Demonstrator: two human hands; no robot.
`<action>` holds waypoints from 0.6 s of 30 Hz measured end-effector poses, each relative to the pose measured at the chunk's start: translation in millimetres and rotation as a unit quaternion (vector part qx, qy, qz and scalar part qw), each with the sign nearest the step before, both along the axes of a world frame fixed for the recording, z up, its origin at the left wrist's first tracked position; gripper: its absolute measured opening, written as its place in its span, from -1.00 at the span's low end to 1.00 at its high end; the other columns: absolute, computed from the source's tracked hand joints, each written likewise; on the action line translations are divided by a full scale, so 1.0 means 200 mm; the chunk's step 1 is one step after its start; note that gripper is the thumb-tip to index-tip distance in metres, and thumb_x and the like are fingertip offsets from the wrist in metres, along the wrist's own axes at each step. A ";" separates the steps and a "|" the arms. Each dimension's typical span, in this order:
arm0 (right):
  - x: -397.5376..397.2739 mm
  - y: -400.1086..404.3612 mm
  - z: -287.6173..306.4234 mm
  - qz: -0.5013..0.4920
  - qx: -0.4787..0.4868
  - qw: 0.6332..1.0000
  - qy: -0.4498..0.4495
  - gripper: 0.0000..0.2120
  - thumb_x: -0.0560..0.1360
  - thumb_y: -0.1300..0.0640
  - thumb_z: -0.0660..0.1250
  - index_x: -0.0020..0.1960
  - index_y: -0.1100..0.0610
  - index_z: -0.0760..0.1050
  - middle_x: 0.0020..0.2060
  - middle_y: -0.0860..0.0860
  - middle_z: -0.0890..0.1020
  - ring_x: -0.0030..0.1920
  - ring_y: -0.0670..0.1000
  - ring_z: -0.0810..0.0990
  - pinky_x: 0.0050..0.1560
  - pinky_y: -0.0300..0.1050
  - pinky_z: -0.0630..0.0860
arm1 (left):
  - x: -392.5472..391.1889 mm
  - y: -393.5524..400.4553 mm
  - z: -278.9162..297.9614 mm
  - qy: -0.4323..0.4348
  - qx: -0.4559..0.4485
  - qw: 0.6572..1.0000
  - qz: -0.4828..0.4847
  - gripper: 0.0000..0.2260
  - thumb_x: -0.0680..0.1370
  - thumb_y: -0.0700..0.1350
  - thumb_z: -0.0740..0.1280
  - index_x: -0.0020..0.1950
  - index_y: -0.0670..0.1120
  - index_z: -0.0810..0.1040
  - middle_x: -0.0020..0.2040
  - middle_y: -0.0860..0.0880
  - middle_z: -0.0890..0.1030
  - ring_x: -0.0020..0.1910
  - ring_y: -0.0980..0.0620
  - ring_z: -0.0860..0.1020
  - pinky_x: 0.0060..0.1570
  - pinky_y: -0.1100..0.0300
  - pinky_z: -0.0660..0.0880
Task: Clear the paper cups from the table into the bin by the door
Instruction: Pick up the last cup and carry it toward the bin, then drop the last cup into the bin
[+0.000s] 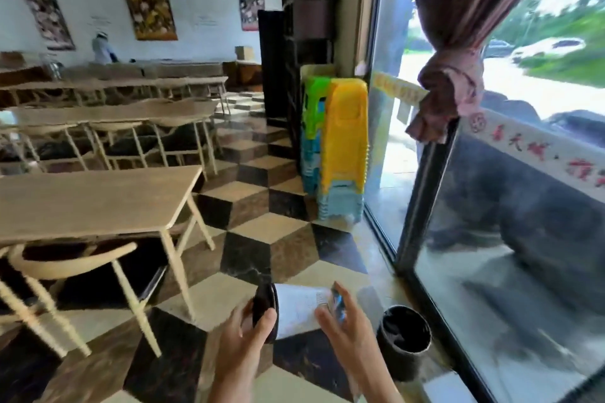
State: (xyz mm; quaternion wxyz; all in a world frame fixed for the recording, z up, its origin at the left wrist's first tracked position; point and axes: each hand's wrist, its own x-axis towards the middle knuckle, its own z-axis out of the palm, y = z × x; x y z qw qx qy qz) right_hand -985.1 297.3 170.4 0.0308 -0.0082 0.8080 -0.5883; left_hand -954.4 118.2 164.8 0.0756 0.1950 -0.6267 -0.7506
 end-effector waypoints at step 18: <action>-1.04 0.76 -0.15 -0.268 0.044 0.962 -0.020 -0.38 0.46 0.09 0.46 0.47 0.03 0.33 0.27 -0.07 0.56 0.21 -0.09 0.57 0.27 -0.29 0.42 | -1.57 0.73 -0.18 0.060 -0.062 0.948 -0.305 -0.65 0.48 -0.23 0.51 0.24 -0.08 0.57 0.14 0.02 0.67 0.01 0.25 0.67 -0.08 0.37 0.55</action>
